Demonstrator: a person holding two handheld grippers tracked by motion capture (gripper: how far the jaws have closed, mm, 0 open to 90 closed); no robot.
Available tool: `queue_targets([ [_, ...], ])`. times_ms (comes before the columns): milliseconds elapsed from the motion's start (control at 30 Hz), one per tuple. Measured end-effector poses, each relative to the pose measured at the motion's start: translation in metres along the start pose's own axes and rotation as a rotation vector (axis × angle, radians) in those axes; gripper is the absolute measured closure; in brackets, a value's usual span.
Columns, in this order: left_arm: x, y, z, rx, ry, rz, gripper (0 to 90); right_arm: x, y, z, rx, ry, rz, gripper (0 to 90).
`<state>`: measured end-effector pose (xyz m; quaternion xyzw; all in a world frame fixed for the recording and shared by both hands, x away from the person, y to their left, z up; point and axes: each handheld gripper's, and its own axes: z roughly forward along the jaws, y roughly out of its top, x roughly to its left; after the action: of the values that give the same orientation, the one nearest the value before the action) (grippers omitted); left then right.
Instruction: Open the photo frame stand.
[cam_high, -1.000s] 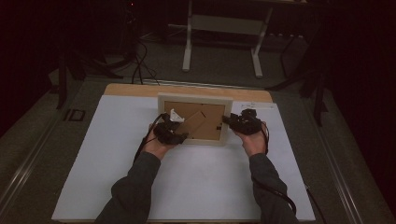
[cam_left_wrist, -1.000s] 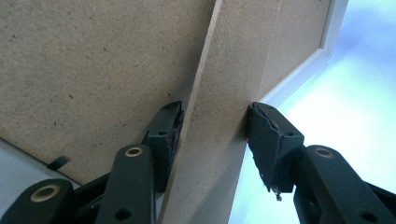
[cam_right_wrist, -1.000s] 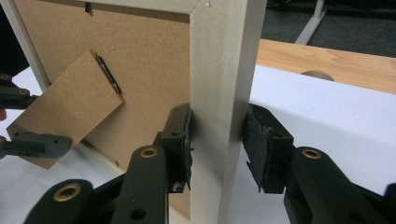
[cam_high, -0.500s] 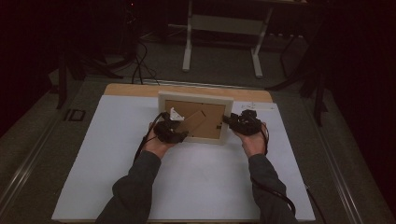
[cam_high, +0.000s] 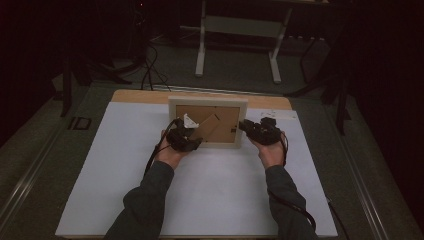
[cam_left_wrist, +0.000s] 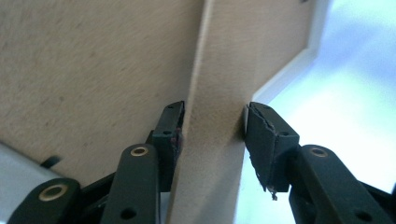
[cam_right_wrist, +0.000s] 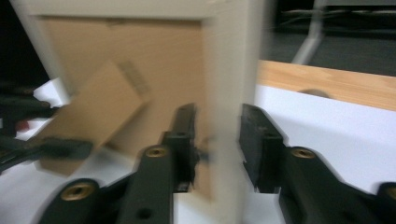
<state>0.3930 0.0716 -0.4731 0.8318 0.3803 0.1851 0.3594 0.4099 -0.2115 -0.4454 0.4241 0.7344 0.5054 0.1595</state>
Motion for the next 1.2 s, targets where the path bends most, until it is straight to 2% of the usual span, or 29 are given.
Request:
queue_targets([
  [67, 0.000, 0.002, -0.001, 0.001, -0.030, -0.019, 63.0, 0.009, 0.003, 0.004, 0.032, -0.028, -0.051, 68.3],
  [133, 0.002, 0.000, -0.002, 0.017, -0.057, -0.032, 66.7, 0.014, 0.004, 0.009, 0.041, -0.033, -0.064, 67.6],
  [200, 0.001, -0.002, -0.001, 0.016, -0.054, -0.023, 68.7, 0.016, 0.003, 0.012, 0.049, -0.040, -0.067, 66.5],
  [433, -0.005, -0.009, -0.002, 0.022, -0.047, 0.038, 71.6, 0.008, -0.003, 0.008, 0.045, -0.061, -0.038, 64.4],
  [700, -0.012, -0.014, -0.003, 0.025, -0.028, 0.104, 72.4, 0.003, -0.008, -0.002, 0.028, -0.072, -0.040, 63.4],
  [833, -0.014, -0.016, -0.003, 0.018, -0.033, 0.120, 73.4, 0.000, -0.012, -0.008, 0.026, -0.071, -0.039, 63.5],
  [1033, -0.018, -0.020, -0.005, 0.014, -0.032, 0.142, 74.7, -0.008, -0.019, -0.015, 0.023, -0.085, -0.013, 63.7],
  [1200, -0.020, -0.021, -0.006, 0.018, -0.034, 0.143, 75.1, -0.011, -0.023, -0.018, 0.028, -0.093, -0.007, 63.7],
])
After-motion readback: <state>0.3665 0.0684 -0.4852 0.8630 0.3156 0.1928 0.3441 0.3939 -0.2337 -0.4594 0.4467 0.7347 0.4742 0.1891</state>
